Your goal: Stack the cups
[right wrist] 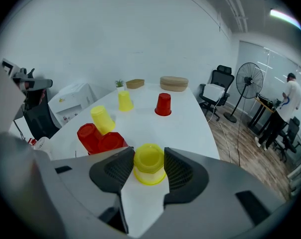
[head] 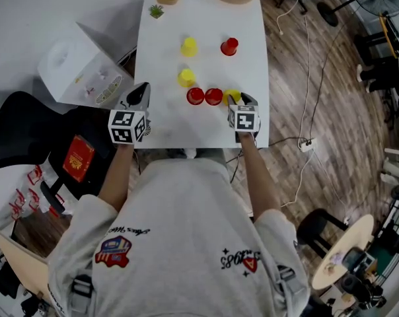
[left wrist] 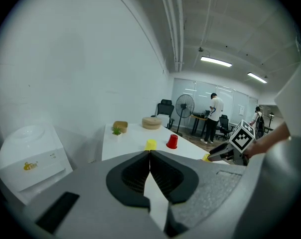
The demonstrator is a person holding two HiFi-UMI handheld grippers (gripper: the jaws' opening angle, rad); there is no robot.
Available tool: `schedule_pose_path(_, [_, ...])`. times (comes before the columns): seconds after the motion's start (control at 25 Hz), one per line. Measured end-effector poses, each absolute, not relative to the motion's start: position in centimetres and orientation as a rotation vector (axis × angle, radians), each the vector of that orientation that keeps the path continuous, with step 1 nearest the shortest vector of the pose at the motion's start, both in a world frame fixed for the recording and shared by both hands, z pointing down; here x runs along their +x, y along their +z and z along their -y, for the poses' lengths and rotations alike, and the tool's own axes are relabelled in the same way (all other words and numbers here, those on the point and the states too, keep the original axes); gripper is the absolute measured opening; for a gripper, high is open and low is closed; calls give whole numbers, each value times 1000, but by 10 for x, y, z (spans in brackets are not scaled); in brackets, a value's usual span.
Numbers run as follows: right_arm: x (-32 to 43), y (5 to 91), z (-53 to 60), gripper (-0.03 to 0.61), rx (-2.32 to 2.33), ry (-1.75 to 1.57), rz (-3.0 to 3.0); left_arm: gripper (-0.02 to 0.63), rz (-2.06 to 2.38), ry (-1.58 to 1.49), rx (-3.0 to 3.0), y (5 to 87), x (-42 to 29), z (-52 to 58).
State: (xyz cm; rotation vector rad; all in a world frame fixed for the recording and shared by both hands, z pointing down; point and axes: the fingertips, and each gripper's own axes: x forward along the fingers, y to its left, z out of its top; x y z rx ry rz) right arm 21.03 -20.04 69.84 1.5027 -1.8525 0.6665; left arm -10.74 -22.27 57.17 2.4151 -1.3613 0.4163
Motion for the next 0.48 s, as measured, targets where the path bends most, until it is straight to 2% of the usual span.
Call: schedule_pose_path(0.48, [204, 692, 192, 198, 1501, 664, 1840, 6, 1355, 412, 2406, 576, -112, 216])
